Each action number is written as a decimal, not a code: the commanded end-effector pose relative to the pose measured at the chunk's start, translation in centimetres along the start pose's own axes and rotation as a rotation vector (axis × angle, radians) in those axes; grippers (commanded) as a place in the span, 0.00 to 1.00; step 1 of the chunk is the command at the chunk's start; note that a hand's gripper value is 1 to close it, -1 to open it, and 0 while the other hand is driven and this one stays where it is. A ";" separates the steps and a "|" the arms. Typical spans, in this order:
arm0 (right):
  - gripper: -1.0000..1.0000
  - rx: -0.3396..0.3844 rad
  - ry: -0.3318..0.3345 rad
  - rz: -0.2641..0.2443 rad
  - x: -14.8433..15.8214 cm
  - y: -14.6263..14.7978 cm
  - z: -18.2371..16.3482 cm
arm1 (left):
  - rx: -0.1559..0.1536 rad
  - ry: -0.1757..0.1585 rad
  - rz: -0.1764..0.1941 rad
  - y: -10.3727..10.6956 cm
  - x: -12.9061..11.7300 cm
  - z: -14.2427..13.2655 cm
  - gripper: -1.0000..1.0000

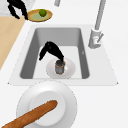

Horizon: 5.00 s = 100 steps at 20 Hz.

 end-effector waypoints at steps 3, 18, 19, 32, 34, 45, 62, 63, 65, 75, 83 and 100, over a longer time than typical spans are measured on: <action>0.00 0.015 0.040 0.053 -0.2 0.6 -2.0 | 0.000 0.000 0.000 0.0 0.0 0.0 0.50; 0.00 0.040 0.046 0.037 -1.0 1.1 -7.2 | 0.000 0.000 0.000 0.0 0.0 0.0 0.50; 0.00 0.040 0.034 0.032 -1.0 1.1 -7.3 | 0.000 0.000 0.000 0.0 0.0 0.0 0.50; 0.00 0.108 0.056 0.026 -1.9 1.5 -11.3 | 0.000 0.000 0.000 0.0 0.0 0.0 0.50; 0.00 0.118 0.058 0.026 -2.1 1.5 -12.0 | 0.000 0.000 0.000 0.0 0.0 0.0 0.50; 0.00 0.207 0.073 0.001 -2.2 1.4 -13.4 | 0.000 0.000 0.000 0.0 0.0 0.0 0.50; 1.00 0.091 0.115 -0.027 -3.0 -2.0 -6.3 | 0.000 0.000 0.000 0.0 0.0 0.0 0.50; 1.00 0.095 0.139 -0.041 -2.7 -2.6 -6.5 | 0.000 0.000 0.000 0.0 0.0 0.0 0.50; 1.00 0.103 0.173 -0.033 -2.5 -2.8 -5.8 | 0.000 0.000 0.000 0.0 0.0 0.0 0.50; 1.00 0.041 0.199 -0.004 -3.7 -4.7 -1.2 | 0.000 0.000 0.000 0.0 0.0 0.0 0.50; 1.00 -0.043 0.182 0.039 -4.2 -5.1 3.6 | 0.000 0.000 0.000 0.0 0.0 0.0 0.50; 1.00 -0.101 0.102 0.022 -2.8 -6.0 19.6 | 0.000 0.000 0.000 0.0 0.0 0.0 0.50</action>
